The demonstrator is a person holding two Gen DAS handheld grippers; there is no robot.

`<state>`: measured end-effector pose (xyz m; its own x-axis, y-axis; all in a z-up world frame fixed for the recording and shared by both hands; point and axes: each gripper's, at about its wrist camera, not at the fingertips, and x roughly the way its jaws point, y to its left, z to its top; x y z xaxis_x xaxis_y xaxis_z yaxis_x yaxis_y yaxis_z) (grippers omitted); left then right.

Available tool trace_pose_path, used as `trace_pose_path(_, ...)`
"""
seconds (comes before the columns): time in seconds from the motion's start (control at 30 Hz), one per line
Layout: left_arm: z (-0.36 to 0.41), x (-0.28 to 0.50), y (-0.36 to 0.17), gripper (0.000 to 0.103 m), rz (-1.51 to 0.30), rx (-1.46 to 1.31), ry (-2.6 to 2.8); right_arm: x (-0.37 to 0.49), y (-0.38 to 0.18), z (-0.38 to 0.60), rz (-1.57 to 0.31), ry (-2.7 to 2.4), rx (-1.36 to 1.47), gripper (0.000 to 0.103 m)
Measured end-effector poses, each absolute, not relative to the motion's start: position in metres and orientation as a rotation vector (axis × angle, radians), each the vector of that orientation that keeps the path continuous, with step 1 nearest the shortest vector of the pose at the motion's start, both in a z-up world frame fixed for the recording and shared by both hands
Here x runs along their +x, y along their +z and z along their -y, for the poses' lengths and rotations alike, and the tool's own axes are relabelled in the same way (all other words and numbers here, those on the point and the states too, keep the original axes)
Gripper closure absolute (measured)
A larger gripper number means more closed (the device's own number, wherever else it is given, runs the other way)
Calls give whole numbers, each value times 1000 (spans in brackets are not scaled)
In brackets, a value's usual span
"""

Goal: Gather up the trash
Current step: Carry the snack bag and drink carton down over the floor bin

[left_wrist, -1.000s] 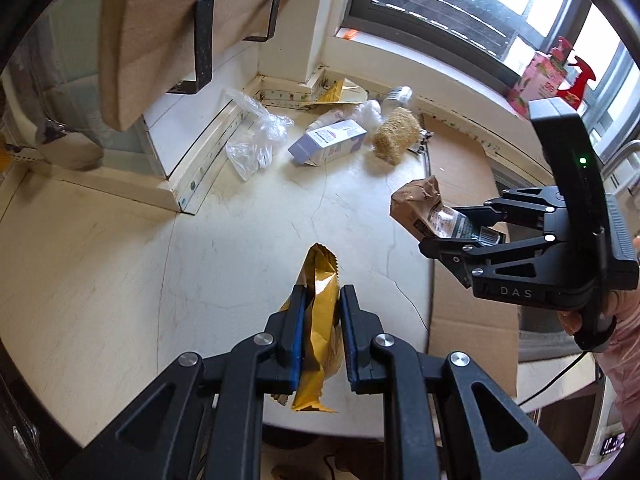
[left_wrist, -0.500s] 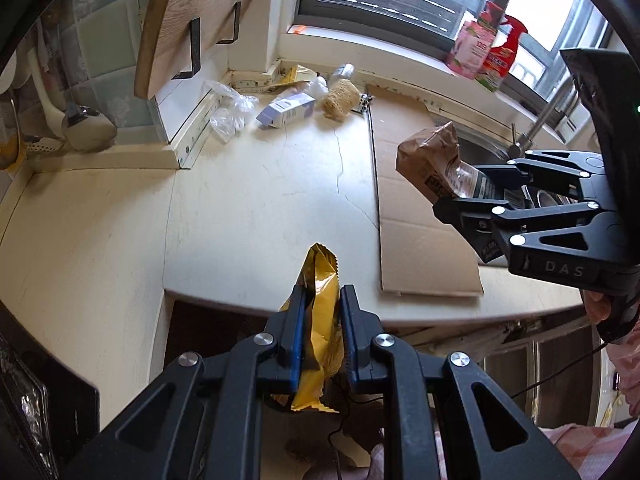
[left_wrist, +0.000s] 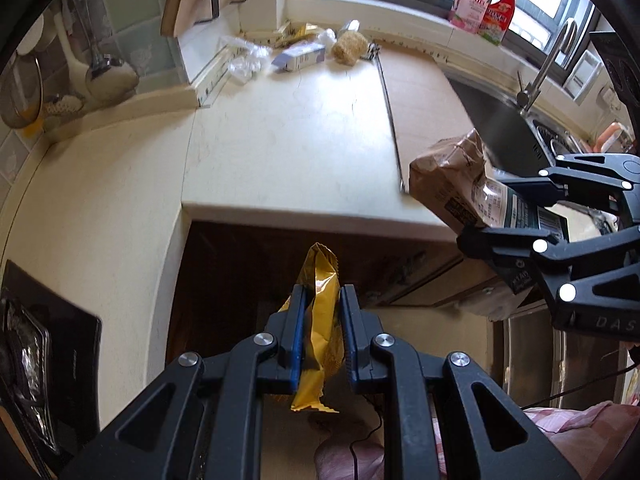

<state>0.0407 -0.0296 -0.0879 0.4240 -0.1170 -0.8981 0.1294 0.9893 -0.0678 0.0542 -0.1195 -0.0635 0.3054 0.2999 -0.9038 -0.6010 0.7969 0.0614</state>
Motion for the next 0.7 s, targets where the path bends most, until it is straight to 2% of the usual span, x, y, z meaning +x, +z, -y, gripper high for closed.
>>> trace_pose_path(0.3, 27, 30, -159, 88, -1224, -10, -132, 38, -153, 101, -1274, 602, -293, 60)
trace_pose_path(0.7, 15, 49, -297, 88, -1371, -92, -99, 38, -292, 83, -1449, 611, -232, 60)
